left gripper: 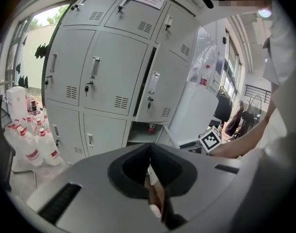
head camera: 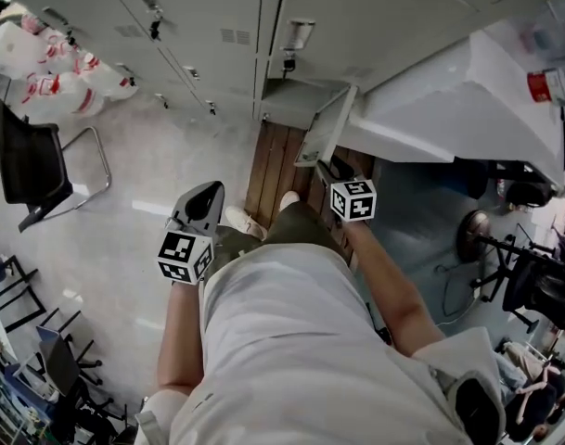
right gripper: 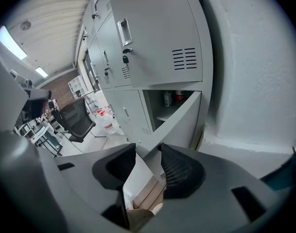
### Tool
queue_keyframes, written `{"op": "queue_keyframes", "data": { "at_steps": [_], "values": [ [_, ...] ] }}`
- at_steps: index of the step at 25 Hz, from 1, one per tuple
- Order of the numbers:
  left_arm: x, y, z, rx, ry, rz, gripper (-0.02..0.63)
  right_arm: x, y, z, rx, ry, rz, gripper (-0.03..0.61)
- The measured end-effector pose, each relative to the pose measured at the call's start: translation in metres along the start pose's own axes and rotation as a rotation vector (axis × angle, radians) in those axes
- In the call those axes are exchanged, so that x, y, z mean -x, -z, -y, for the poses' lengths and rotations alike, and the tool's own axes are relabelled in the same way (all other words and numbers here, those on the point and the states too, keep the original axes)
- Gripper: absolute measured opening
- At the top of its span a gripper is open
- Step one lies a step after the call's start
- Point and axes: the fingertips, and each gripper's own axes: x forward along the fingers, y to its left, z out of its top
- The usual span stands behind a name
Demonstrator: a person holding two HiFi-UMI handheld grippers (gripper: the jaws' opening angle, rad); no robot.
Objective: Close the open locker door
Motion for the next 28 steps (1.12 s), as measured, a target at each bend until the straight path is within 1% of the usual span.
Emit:
{"op": "queue_keyframes", "data": {
  "at_steps": [8,13,15,18,22,28],
  "values": [
    [0.03,0.002,-0.036,0.012,0.0,0.042,0.005,-0.018,-0.01,-0.015,0.022,0.054,-0.007,0.176],
    [0.044,0.007,-0.052,0.026,-0.006,0.053,0.005,-0.029,-0.018,-0.022,0.022,0.065,-0.007,0.178],
    [0.047,0.007,-0.056,0.035,-0.013,0.056,0.005,-0.034,-0.022,-0.026,0.029,0.065,-0.01,0.179],
    [0.048,0.007,-0.06,0.048,-0.023,0.061,0.005,-0.042,-0.027,-0.032,0.066,0.058,-0.023,0.178],
    [0.047,0.006,-0.064,0.056,-0.042,0.065,0.005,-0.052,-0.031,-0.043,0.127,0.038,-0.043,0.138],
    [0.044,0.002,-0.072,0.079,-0.085,0.068,0.005,-0.069,-0.043,-0.046,0.179,-0.002,-0.056,0.144]
  ]
}}
